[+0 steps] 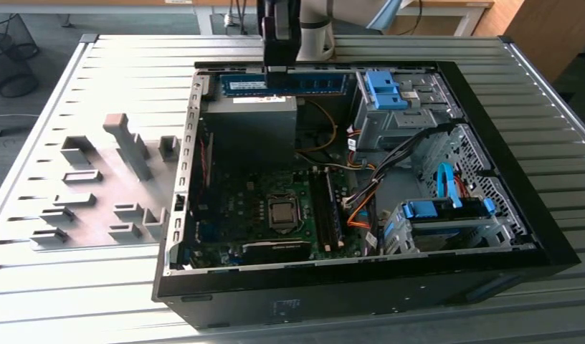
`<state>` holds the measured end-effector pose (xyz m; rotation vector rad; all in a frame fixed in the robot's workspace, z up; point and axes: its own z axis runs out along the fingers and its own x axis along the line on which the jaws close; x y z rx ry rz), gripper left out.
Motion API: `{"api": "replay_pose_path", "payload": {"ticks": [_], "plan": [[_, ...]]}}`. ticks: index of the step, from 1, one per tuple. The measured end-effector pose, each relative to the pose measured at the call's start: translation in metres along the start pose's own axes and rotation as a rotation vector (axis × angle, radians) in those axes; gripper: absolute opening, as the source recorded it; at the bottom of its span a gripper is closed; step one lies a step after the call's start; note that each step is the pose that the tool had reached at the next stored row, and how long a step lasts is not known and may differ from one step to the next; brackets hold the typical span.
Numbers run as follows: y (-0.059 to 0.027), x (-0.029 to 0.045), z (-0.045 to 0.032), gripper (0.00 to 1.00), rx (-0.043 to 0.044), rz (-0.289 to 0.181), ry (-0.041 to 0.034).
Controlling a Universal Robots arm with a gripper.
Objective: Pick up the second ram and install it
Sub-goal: 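Pick up the second ram and move it above second insertion slot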
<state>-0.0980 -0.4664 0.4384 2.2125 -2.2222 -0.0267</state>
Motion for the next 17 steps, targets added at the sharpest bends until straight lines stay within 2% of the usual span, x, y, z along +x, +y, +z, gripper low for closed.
{"api": "replay_pose_path", "payload": {"ticks": [17], "plan": [[-0.0138,-0.0001,-0.0002,0.14,0.0000,0.002,0.0000]]}}
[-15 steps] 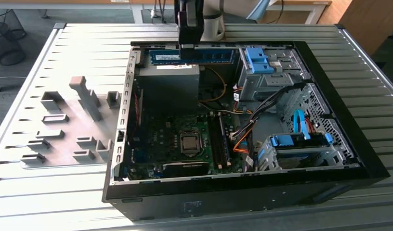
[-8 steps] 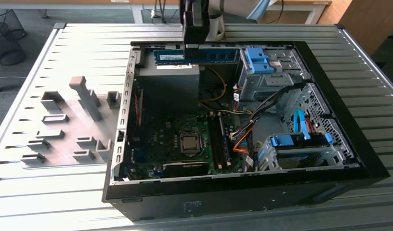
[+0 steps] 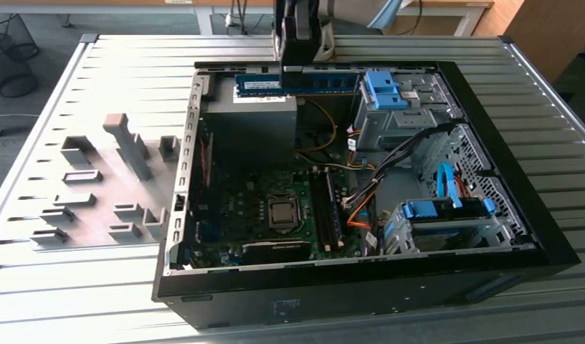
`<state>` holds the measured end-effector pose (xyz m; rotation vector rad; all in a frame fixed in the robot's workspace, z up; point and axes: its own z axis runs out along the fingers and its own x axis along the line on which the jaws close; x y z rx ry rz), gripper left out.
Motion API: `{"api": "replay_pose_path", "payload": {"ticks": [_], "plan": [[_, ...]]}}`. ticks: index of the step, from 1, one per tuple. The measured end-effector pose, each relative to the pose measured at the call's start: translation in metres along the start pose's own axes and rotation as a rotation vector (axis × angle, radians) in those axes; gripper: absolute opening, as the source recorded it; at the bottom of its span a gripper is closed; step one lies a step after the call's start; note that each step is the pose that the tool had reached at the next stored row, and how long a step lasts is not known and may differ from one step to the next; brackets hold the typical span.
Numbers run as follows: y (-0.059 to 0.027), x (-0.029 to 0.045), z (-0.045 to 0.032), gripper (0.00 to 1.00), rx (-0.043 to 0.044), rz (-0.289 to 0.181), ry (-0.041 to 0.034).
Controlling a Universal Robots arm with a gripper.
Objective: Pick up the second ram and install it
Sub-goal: 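Pick up the second ram and move it above second insertion slot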
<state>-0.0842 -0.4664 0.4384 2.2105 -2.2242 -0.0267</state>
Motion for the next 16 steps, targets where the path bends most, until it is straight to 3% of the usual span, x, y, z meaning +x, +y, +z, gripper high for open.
{"api": "replay_pose_path", "payload": {"ticks": [16], "plan": [[-0.0188,-0.0001,-0.0003,0.14,0.0000,0.001,0.0000]]}}
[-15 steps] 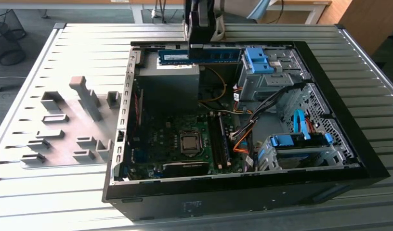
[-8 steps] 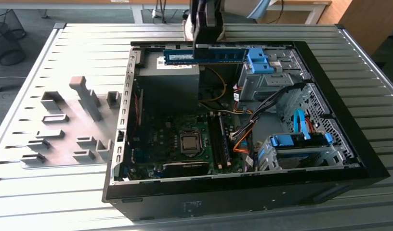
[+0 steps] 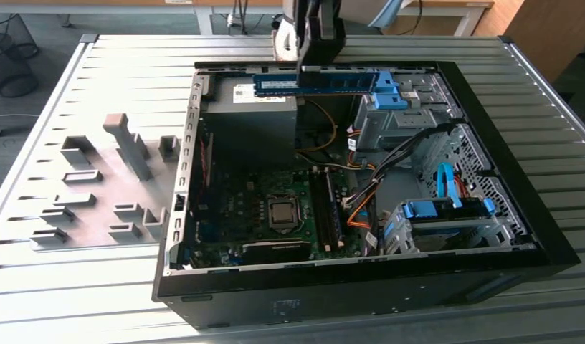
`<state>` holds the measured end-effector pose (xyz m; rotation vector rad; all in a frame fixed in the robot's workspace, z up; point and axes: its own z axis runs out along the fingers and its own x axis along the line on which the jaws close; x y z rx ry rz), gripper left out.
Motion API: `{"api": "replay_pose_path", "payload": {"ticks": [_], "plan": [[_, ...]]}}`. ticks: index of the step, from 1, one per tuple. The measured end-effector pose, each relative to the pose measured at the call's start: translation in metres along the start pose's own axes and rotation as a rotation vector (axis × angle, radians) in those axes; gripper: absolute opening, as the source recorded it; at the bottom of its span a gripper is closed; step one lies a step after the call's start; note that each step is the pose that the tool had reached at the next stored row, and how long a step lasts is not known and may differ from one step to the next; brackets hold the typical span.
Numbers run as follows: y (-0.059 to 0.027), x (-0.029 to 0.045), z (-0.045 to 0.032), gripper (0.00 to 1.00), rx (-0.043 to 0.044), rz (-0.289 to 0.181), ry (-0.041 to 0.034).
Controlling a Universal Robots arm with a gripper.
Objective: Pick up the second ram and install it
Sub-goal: 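Pick up the second ram and move it above second insertion slot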
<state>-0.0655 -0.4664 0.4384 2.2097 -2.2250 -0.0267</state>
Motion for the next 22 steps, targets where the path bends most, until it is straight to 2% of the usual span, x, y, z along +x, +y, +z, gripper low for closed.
{"api": "replay_pose_path", "payload": {"ticks": [5,11,15,22], "plan": [[-0.0091,-0.0001,-0.0002,0.14,0.0000,0.000,0.0000],[-0.0096,-0.0001,0.0001,0.14,0.0001,0.000,-0.0002],[-0.0111,-0.0001,0.0034,0.14,0.0002,0.000,-0.0002],[-0.0278,-0.0001,0.0047,0.14,0.0002,0.000,-0.0002]]}}
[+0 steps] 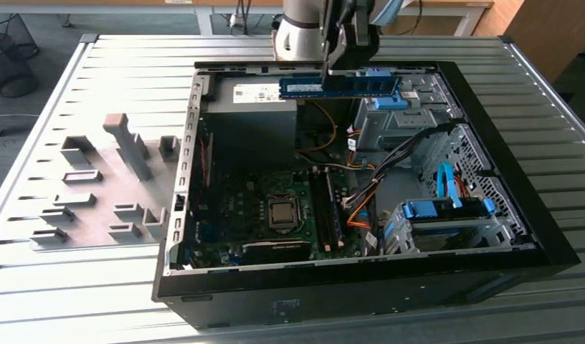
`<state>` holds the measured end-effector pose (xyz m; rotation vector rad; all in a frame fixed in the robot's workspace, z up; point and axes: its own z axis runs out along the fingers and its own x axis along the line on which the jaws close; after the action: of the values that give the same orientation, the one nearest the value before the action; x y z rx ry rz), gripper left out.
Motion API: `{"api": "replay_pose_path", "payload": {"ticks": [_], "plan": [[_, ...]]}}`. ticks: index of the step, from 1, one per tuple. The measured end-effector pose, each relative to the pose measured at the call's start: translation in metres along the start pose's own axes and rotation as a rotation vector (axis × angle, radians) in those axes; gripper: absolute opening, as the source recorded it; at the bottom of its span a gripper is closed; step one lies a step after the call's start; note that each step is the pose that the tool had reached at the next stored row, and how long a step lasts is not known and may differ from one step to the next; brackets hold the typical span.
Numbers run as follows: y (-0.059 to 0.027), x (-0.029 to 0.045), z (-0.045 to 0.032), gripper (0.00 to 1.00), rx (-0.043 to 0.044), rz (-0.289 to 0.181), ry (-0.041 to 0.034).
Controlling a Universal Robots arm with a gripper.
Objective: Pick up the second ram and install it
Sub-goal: 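Pick up the second ram and move it above second insertion slot, then insert the second ram into the second slot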
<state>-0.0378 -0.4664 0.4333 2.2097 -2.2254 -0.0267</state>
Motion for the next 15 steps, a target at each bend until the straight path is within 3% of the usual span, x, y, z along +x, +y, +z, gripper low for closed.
{"api": "replay_pose_path", "payload": {"ticks": [7,15], "plan": [[-0.0160,-0.0001,0.0005,0.14,0.0000,0.000,0.0001],[-0.0176,-0.0001,0.0006,0.14,0.0000,0.002,0.0000]]}}
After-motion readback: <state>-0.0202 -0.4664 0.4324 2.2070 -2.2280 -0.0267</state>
